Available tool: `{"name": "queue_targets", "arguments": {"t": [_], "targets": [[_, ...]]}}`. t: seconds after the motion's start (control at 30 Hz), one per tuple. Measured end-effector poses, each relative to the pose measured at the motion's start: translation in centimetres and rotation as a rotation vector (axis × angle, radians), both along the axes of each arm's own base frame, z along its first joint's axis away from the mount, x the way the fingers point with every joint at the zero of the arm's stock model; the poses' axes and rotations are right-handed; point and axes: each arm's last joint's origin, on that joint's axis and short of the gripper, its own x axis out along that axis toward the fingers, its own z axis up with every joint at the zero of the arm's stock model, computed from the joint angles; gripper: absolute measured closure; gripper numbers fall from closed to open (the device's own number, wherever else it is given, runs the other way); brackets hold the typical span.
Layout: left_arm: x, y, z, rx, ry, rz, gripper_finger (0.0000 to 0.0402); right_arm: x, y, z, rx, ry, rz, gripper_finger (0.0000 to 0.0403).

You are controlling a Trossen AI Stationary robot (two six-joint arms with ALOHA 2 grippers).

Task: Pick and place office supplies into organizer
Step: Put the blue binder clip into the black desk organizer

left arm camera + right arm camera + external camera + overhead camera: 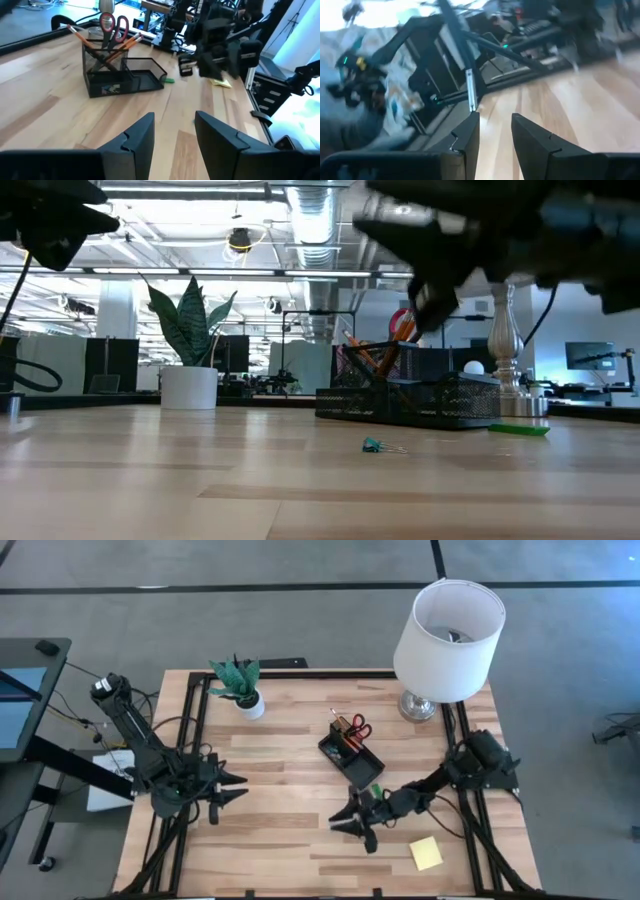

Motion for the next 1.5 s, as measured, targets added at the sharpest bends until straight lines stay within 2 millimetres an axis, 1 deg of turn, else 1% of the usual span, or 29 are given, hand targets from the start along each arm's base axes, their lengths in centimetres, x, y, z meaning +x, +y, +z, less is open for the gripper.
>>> {"name": "queue_targets", "arguments": {"t": [0.1, 0.23, 0.33, 0.37, 0.43, 0.53, 0.7, 0.8, 0.9, 1.0, 1.07, 1.17, 1.33, 1.5], "targets": [[0.0, 0.0, 0.0, -0.004, 0.007, -0.015, 0.0265, 0.2, 1.0, 0.8, -0.157, -0.055, 0.035, 0.0294], [0.0, 0.0, -0.1, -0.001, 0.014, -0.023, 0.0265, 0.4, 2.4, 0.7, -0.403, -0.080, 0.069, 0.0294], [0.0, 0.0, -0.2, 0.009, 0.021, -0.023, 0.0265, 1.0, 2.5, 0.4, -0.495, -0.035, 0.080, 0.0294], [0.0, 0.0, -0.2, 0.011, 0.022, -0.023, 0.0265, 1.3, 2.4, 0.3, -0.497, -0.017, 0.075, 0.0294], [0.0, 0.0, -0.2, 0.011, 0.024, -0.024, 0.0265, 2.0, 2.0, 0.3, -0.443, 0.037, 0.058, 0.0294], [-0.1, 0.0, -0.3, 0.010, 0.031, -0.030, 0.0265, 2.6, 1.3, -0.3, -0.390, 0.151, 0.034, 0.0292], [-0.1, 0.0, -0.4, 0.016, 0.041, -0.035, 0.0265, 3.6, 1.2, -0.2, -0.439, 0.225, -0.006, 0.0272], [-0.1, 0.0, -0.4, 0.012, 0.046, -0.047, 0.0265, 3.9, 1.9, 0.1, -0.475, 0.257, -0.004, 0.0255], [-0.1, 0.0, -0.4, 0.011, 0.049, -0.052, 0.0265, 3.7, 2.4, -0.4, -0.453, 0.371, -0.056, 0.0243], [-0.1, 0.0, -0.5, 0.019, 0.055, -0.052, 0.0265, 3.0, 2.6, -1.3, -0.316, 0.520, -0.156, 0.0239], [-0.2, 0.1, -0.6, 0.029, 0.063, -0.052, 0.0265, 2.6, 2.5, -1.7, -0.215, 0.585, -0.228, 0.0240], [-0.2, 0.1, -0.6, 0.032, 0.065, -0.052, 0.0265, 2.5, 2.5, -1.8, -0.180, 0.596, -0.253, 0.0245], [-0.2, 0.1, -0.6, 0.000, 0.062, -0.044, 0.0265, 2.5, 2.6, -1.8, -0.199, 0.592, -0.262, 0.0256], [-0.2, 0.2, -0.8, 0.018, 0.080, -0.043, 0.0265, 2.2, 2.6, -2.1, -0.213, 0.614, -0.281, 0.0268]]}}
